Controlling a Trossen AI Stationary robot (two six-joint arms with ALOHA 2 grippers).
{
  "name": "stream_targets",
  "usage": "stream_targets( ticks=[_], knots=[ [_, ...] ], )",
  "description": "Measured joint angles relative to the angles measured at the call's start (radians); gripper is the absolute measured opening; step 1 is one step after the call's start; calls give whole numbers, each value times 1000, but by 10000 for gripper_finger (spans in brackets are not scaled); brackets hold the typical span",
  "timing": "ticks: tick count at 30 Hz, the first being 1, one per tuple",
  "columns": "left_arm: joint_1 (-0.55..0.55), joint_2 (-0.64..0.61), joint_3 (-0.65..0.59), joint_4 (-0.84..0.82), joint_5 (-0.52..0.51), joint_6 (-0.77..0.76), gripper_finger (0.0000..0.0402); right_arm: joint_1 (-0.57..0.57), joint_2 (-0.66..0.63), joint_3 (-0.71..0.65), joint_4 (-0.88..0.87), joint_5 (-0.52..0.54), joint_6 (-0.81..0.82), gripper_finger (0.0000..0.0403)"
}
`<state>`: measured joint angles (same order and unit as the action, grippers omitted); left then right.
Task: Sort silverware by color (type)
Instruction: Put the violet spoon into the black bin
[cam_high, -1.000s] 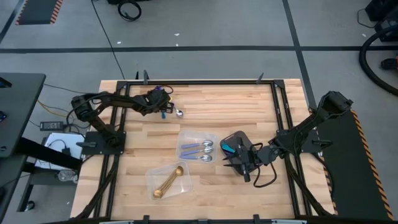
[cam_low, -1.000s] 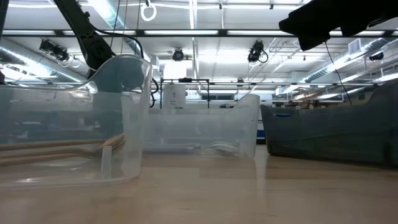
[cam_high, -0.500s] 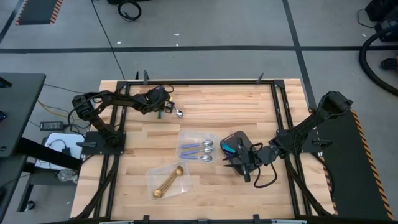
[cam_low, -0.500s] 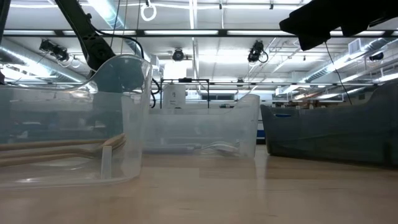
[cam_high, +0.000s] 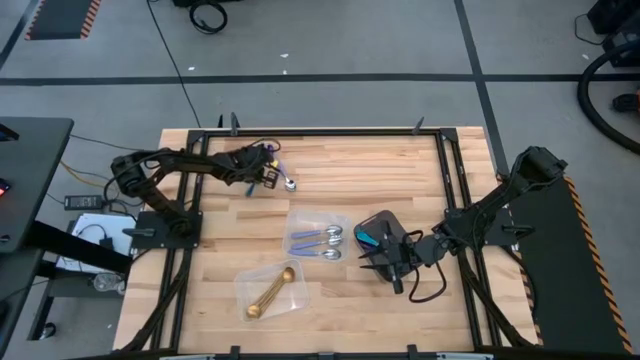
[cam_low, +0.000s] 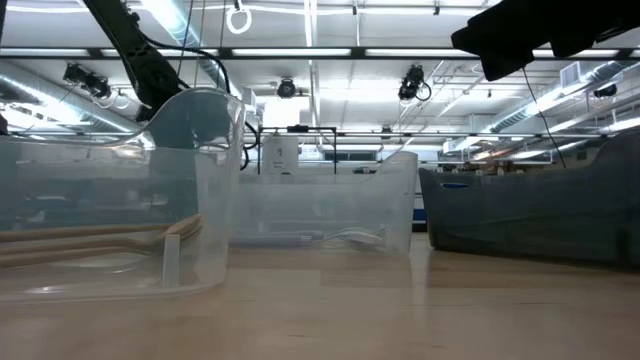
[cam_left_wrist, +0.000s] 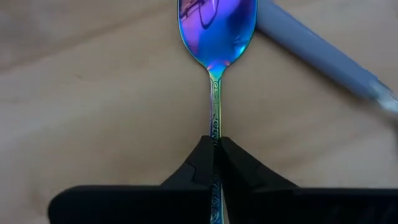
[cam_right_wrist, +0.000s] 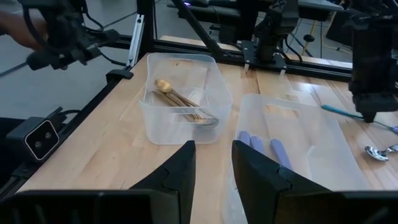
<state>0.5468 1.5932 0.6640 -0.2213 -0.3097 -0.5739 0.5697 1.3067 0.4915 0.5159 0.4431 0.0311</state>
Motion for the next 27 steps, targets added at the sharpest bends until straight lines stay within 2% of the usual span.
stream_targets(
  ticks=[4, 20, 27],
  knots=[
    [-21, -32, -2, -9, 24, 6, 18, 1, 0, 0, 0, 0, 11, 114],
    [-47, -49, 0, 10, -4, 44, 18, 0, 0, 0, -1, 6, 18, 114],
    [-97, -50, 1, 109, -5, 132, 18, 0, 0, 0, -1, 13, 18, 114]
  ],
)
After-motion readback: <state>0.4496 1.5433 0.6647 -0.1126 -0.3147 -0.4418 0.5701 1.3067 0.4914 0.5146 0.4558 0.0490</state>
